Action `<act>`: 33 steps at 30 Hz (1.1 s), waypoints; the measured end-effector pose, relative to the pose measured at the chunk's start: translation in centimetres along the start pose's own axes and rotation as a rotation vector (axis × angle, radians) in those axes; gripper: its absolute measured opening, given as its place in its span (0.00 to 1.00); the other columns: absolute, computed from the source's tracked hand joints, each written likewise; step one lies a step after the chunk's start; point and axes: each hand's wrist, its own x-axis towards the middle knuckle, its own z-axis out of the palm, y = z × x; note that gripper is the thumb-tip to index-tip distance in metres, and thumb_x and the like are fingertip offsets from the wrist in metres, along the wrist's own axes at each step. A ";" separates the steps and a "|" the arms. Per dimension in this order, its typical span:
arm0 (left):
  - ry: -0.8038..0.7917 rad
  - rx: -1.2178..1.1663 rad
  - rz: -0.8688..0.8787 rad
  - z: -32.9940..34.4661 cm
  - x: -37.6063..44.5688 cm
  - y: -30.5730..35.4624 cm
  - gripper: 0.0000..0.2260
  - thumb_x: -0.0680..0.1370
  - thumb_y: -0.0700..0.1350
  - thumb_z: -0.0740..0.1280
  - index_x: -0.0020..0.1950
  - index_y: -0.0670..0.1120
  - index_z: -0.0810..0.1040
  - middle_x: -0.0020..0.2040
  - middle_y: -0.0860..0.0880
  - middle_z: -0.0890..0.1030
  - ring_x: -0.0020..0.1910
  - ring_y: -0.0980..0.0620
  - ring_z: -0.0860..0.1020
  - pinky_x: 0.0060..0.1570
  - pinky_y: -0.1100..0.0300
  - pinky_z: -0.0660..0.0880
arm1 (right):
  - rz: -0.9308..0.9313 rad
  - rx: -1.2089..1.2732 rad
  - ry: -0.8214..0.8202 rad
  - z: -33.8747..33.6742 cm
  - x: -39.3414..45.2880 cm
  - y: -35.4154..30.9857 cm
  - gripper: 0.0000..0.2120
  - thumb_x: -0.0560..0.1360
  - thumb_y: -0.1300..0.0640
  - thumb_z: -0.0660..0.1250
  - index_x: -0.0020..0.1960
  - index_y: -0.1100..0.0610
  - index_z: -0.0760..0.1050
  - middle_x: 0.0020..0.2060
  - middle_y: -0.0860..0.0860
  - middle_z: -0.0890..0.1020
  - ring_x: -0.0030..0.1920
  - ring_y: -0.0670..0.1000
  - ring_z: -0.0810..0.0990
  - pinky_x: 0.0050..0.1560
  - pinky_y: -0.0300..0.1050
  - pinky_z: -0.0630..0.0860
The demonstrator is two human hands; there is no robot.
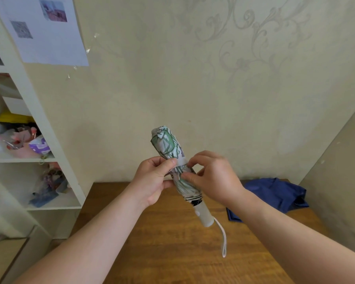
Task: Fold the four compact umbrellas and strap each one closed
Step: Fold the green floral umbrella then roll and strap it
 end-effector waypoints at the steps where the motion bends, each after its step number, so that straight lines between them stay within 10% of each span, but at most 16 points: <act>1: 0.005 0.004 -0.018 -0.1 0.0 -0.1 0.06 0.81 0.38 0.71 0.44 0.40 0.79 0.53 0.35 0.86 0.51 0.41 0.86 0.55 0.36 0.82 | -0.001 -0.040 -0.012 0.3 -0.1 0.1 0.12 0.73 0.46 0.79 0.49 0.53 0.84 0.46 0.47 0.82 0.37 0.47 0.81 0.40 0.50 0.81; 12: 0.036 -0.110 -0.152 0.0 0.1 -0.6 0.05 0.81 0.41 0.72 0.50 0.41 0.79 0.57 0.33 0.85 0.55 0.36 0.85 0.53 0.31 0.82 | -0.102 -0.345 0.116 3.6 -0.5 1.1 0.16 0.82 0.49 0.58 0.44 0.57 0.77 0.41 0.51 0.77 0.29 0.60 0.76 0.23 0.51 0.72; 26: 0.181 -0.168 -0.159 0.2 0.6 -1.9 0.11 0.81 0.39 0.72 0.38 0.45 0.81 0.52 0.37 0.87 0.49 0.41 0.87 0.50 0.38 0.83 | -0.166 -0.310 -0.045 4.4 -1.1 1.8 0.08 0.83 0.51 0.60 0.50 0.55 0.71 0.52 0.52 0.72 0.27 0.59 0.73 0.21 0.53 0.72; 33: 0.198 -0.215 -0.105 -0.4 0.9 -1.0 0.02 0.81 0.39 0.72 0.51 0.41 0.80 0.56 0.36 0.86 0.55 0.38 0.86 0.55 0.34 0.82 | 0.124 -0.149 -0.198 4.0 -2.4 1.5 0.26 0.80 0.36 0.63 0.75 0.40 0.60 0.69 0.46 0.65 0.54 0.55 0.81 0.48 0.56 0.82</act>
